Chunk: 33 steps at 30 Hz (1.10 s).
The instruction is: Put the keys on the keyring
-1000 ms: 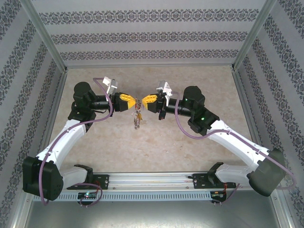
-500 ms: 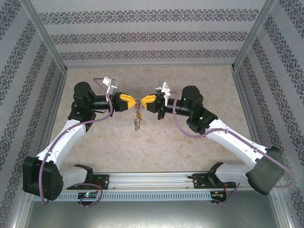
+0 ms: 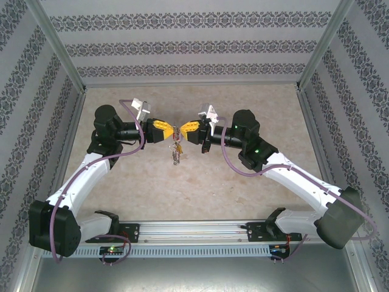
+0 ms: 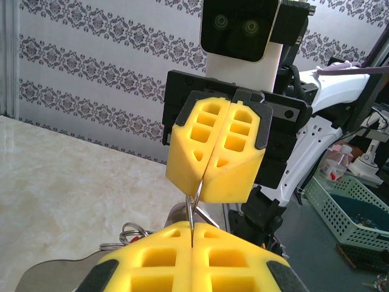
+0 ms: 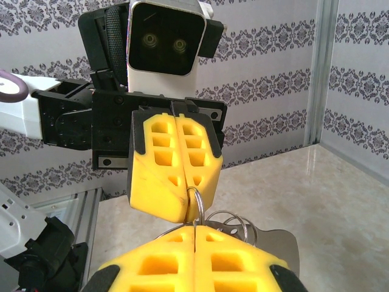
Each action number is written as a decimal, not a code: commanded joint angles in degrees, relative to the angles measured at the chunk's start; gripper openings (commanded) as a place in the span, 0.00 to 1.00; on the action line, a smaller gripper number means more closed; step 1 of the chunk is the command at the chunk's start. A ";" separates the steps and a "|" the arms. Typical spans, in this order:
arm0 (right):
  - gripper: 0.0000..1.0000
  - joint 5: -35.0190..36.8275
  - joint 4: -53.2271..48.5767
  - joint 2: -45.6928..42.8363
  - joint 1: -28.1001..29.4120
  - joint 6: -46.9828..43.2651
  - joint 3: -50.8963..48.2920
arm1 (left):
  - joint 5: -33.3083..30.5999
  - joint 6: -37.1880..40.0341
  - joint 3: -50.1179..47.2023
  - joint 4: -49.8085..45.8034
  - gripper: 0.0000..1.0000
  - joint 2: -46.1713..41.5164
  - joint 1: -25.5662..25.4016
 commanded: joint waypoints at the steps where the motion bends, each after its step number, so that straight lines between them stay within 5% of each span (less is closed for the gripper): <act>1: 0.00 -0.43 1.98 -0.60 -0.06 0.76 0.20 | -0.04 1.78 1.88 0.30 0.00 -1.54 -0.38; 33: 0.00 -0.84 1.76 -0.74 -0.14 1.23 0.30 | -0.14 1.93 2.01 0.06 0.00 -1.82 -0.23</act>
